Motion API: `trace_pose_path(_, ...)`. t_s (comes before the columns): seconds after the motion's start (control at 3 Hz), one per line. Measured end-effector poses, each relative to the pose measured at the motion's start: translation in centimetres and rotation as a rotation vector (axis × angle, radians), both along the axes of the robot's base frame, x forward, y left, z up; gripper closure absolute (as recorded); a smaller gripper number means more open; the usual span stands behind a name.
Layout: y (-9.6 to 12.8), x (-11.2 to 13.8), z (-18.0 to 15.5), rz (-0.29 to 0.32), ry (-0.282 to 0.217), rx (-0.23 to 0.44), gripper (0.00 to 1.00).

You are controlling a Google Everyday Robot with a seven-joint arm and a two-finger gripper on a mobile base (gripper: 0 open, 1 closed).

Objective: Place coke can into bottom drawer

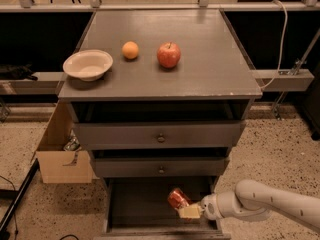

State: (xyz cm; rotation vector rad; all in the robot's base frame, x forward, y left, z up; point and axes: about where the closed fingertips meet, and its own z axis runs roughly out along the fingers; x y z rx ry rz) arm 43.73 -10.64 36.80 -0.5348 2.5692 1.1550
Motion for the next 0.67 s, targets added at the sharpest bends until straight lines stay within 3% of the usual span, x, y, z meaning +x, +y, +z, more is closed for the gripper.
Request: trace_pose_path(0.67,1.5,-1.0,-2.4,0.071,0.000,-0.093,1.00)
